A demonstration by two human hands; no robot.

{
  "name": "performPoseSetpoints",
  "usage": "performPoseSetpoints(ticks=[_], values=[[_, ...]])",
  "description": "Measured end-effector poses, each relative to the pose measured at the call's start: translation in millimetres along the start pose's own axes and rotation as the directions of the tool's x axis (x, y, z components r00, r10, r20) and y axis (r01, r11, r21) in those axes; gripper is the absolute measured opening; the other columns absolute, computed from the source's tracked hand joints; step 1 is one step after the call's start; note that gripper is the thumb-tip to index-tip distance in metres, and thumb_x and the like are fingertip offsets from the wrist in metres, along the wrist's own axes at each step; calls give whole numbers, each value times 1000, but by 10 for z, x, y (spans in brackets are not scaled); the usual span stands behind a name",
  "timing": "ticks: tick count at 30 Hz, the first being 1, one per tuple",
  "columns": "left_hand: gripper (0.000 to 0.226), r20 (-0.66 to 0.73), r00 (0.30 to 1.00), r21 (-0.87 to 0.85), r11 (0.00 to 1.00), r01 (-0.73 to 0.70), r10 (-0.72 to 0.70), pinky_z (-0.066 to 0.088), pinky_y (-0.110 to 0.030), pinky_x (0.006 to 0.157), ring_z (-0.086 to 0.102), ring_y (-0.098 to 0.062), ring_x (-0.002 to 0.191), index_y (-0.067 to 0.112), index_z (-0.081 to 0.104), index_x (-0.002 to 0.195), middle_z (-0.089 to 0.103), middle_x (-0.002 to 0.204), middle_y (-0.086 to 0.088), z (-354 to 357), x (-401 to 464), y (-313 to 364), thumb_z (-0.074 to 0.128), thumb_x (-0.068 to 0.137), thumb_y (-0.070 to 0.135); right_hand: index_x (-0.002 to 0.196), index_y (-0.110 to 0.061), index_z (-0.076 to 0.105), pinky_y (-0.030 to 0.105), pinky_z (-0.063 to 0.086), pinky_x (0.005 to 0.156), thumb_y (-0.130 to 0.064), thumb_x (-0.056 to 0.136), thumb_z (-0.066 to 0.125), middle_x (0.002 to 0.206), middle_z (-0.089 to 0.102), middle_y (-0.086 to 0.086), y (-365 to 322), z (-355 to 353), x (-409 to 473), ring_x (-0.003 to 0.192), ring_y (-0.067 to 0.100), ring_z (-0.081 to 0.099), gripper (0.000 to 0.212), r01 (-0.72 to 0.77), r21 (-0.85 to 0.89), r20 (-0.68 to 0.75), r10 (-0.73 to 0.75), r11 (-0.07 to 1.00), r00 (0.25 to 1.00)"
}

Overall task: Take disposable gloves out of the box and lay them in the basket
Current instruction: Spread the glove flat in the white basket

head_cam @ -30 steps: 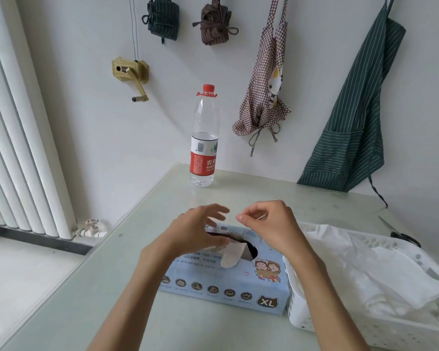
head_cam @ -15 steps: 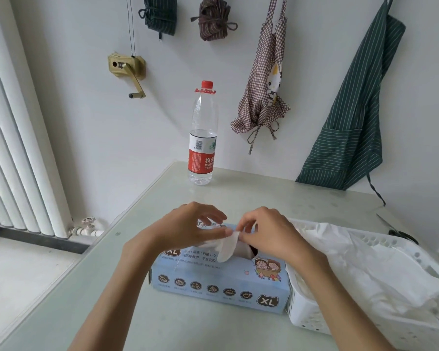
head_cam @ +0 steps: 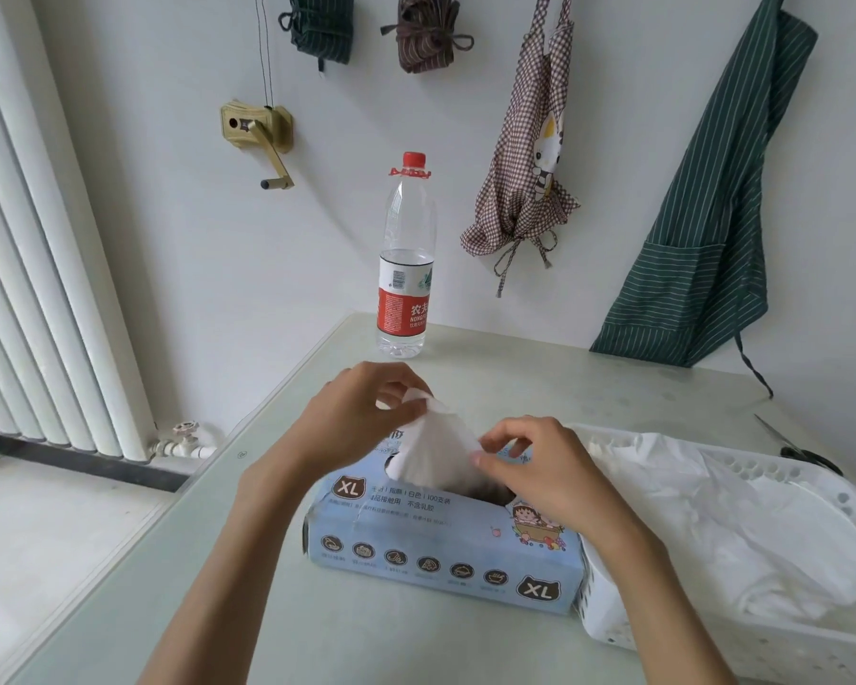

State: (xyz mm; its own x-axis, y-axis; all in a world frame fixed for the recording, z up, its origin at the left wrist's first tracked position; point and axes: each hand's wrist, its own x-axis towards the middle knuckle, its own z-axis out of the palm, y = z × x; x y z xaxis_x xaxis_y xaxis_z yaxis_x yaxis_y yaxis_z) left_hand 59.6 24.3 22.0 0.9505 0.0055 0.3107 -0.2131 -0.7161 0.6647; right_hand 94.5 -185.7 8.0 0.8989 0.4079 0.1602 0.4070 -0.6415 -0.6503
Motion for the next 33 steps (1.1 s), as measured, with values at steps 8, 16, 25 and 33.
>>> performPoseSetpoints(ticks=[8, 16, 25, 33], values=[[72, 282, 950, 332, 943, 31, -131, 29, -32, 111, 33, -10, 134, 35, 37, 140, 36, 147, 15, -67, -119, 45, 74, 78, 36, 84, -26, 67, 28, 53, 80, -24, 87, 68, 76, 70, -10, -98, 79, 16, 77, 1, 65, 4, 126, 240, -182, -83, 962, 980], [18, -2, 998, 139, 988, -61, 62, 51, -36, 87, 62, 2, 94, 37, 64, 96, 67, 95, 23, 149, -14, 66, 69, 80, 45, 88, -30, 73, 26, 54, 74, -26, 80, 75, 74, 71, -10, -179, 69, -14, 72, 2, 65, 9, 198, 304, -272, -114, 932, 956], [19, -108, 994, -30, 999, -34, 30, 54, -38, 82, 64, 2, 79, 33, 68, 85, 70, 84, 20, -12, -21, 3, 75, 74, 47, 79, -24, 71, 19, 45, 69, -30, 83, 71, 80, 69, -6, -36, -180, 12, 74, 4, 60, 7, 95, 222, -182, -54, 970, 982], [20, -58, 998, -30, 1000, 3, -5, 52, -14, 75, 65, 6, 82, 30, 63, 91, 70, 87, 17, -90, -41, -41, 74, 76, 37, 82, -12, 73, 20, 54, 76, -16, 81, 73, 84, 75, 1, 32, -443, -47, 81, 13, 71, 4, 65, 475, -111, -13, 877, 994]])
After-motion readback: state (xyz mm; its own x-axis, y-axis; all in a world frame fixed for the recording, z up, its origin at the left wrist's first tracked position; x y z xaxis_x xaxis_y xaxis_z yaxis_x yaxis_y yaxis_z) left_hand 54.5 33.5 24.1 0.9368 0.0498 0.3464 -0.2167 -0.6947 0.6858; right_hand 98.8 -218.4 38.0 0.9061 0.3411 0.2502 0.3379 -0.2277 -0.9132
